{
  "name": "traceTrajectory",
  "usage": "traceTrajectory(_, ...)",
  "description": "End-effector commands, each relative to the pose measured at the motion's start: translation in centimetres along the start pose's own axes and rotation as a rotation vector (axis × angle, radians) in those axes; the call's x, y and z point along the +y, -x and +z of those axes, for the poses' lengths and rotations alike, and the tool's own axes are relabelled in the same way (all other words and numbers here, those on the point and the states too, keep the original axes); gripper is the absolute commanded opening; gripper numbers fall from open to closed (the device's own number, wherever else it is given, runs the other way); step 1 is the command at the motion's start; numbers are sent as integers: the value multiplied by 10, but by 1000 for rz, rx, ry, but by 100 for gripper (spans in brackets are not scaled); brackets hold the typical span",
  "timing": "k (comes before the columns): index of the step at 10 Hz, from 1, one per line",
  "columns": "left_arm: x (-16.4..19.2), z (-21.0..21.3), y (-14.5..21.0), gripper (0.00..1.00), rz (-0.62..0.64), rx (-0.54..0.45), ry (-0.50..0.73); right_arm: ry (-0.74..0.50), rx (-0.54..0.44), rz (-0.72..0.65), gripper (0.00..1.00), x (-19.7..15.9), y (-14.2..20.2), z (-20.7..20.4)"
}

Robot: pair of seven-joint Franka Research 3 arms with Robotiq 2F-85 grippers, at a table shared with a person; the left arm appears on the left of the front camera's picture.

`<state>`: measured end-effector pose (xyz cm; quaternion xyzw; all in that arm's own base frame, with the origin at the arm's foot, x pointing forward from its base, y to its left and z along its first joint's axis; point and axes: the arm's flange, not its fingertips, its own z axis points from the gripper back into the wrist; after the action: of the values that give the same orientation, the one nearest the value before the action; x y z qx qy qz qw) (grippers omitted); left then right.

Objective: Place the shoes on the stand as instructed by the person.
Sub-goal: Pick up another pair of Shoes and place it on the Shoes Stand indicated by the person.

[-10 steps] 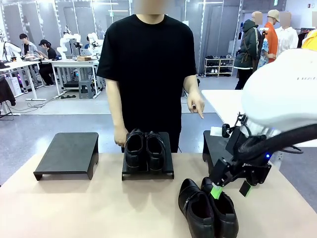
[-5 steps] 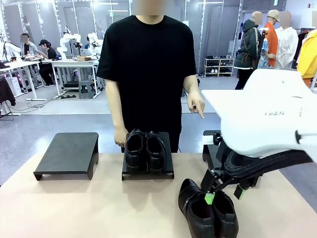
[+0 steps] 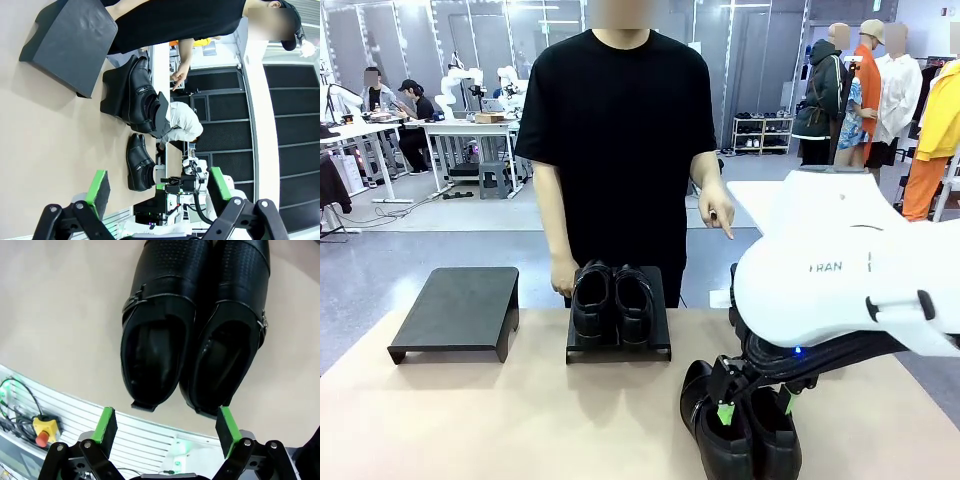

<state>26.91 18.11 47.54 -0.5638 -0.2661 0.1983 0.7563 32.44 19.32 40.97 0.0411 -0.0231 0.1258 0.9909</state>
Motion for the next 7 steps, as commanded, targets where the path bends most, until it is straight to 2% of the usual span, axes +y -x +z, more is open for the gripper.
traceTrajectory(1, 2, 0, -1, 100, -12, 9, 10, 58, -20, -46, 100, 0, 8, -24)
traceTrajectory(7, 2, 0, -1, 100, -12, 9, 10, 120, -34, -76, 100, -8, 1, -59)
